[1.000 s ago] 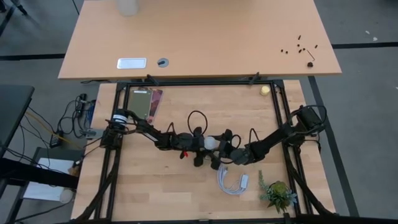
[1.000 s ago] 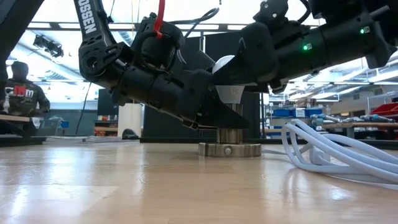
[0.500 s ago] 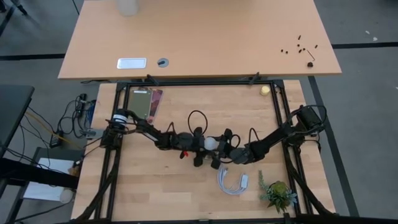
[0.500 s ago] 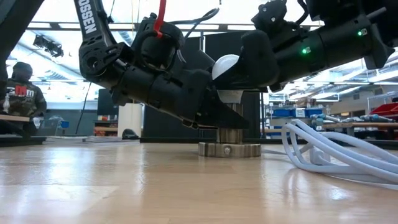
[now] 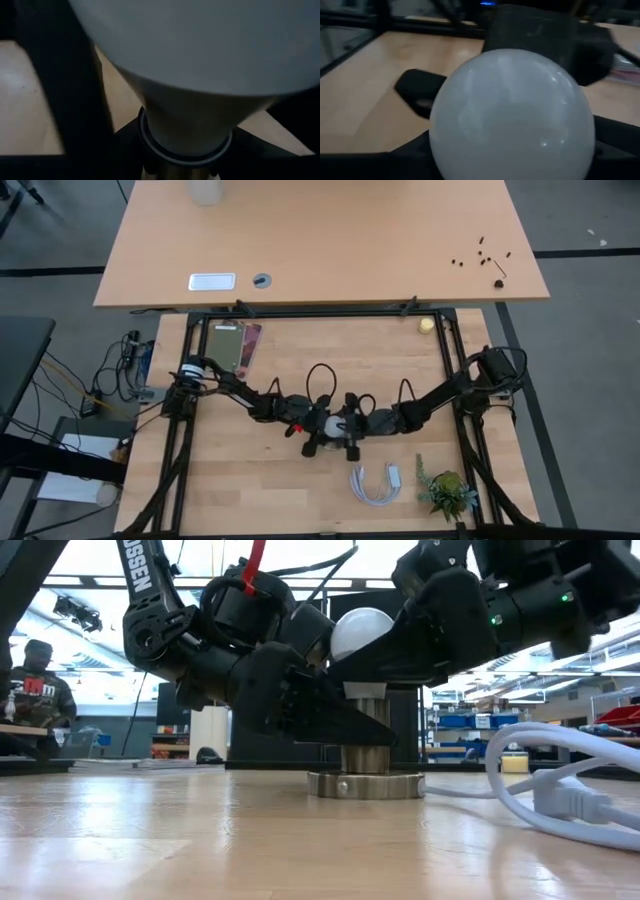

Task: Screw lightbulb
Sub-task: Remove the white lightbulb from the desk lamp

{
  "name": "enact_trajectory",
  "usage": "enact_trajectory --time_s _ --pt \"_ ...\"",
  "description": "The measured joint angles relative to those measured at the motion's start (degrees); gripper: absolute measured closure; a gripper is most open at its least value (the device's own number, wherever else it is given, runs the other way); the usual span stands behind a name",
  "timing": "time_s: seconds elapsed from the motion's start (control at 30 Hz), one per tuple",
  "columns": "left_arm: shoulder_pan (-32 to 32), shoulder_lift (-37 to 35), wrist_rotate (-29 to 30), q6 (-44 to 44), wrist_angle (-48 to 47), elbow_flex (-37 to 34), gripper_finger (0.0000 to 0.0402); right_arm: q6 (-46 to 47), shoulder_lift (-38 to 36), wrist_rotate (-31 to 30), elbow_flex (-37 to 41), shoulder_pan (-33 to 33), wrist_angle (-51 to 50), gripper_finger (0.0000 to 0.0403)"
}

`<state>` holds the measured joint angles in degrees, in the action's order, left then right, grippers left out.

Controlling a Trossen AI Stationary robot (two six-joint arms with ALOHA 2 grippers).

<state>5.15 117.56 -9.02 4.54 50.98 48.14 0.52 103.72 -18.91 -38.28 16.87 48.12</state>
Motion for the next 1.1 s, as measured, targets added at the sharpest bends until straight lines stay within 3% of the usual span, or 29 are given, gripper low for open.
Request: enact_trajectory --time_s 0.1,0.17,0.33,0.6,0.87,1.1 --pt "0.0 0.0 -0.1 0.0 0.0 0.0 0.0208 -1.5 0.0 7.1 0.0 -2.3 -0.1 0.0147" --pt "0.0 0.0 0.3 -0.3 0.0 0.0 0.0208 -1.8 0.0 8.0 0.0 -3.2 -0.3 0.0144" --pt "-0.3 0.0 2.5 -1.4 0.3 -0.3 0.0208 -2.6 -3.0 4.9 -0.1 -3.5 -5.8 0.0123" --pt "-0.2 0.0 3.8 -3.2 1.0 -0.5 0.0208 0.6 -11.7 0.3 -0.2 -2.2 -20.1 0.0046" --pt "-0.2 0.0 5.2 -3.5 1.6 -0.6 0.0208 10.0 -16.9 -14.7 -0.2 3.8 -29.8 0.0022" --pt "-0.1 0.0 13.2 -4.0 1.9 -0.7 0.0208 23.8 -15.6 -21.7 0.0 7.4 -32.7 0.0029"
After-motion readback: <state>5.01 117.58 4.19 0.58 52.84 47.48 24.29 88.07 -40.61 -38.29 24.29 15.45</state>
